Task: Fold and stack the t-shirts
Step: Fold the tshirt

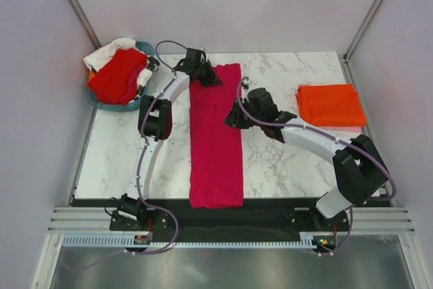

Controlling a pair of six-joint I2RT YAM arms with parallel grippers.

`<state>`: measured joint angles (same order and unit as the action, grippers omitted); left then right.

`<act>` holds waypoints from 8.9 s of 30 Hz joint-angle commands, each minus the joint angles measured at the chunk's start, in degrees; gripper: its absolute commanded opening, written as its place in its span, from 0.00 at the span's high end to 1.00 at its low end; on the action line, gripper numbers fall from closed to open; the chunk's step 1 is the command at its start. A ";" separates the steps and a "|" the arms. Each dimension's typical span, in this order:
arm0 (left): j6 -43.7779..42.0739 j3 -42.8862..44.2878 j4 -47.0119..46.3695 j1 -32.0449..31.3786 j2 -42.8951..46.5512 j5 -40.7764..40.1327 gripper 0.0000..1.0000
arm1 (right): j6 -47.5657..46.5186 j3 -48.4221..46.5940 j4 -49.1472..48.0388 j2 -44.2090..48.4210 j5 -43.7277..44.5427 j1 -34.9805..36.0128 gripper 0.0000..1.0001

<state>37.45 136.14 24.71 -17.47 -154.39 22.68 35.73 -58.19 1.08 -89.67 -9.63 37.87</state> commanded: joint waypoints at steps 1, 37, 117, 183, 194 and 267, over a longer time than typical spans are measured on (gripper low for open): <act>3.68 1.76 -5.45 0.77 -2.06 1.76 0.98 | 0.30 1.86 0.50 0.37 0.14 -4.89 0.66; -6.16 -58.26 -19.96 7.89 41.02 3.34 0.24 | 9.10 -43.75 3.31 -48.58 -14.98 -22.92 0.43; 10.71 -120.14 -12.93 -11.18 98.05 -10.28 0.41 | 9.98 20.05 13.07 8.46 3.74 11.88 0.55; 15.90 -123.13 -12.40 -13.29 97.96 -6.50 0.93 | 4.53 17.15 12.46 6.53 6.11 5.99 0.62; 15.98 -123.30 -13.11 -13.29 97.52 -6.59 0.98 | 4.44 17.93 9.81 2.74 3.92 4.15 0.89; 24.68 -112.15 -5.90 -15.66 105.80 -2.54 0.98 | 8.66 24.01 10.08 22.88 -18.06 -1.39 1.00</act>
<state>58.78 19.79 19.16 -33.47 -46.68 23.83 45.19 -29.89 11.92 -64.86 -28.18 37.93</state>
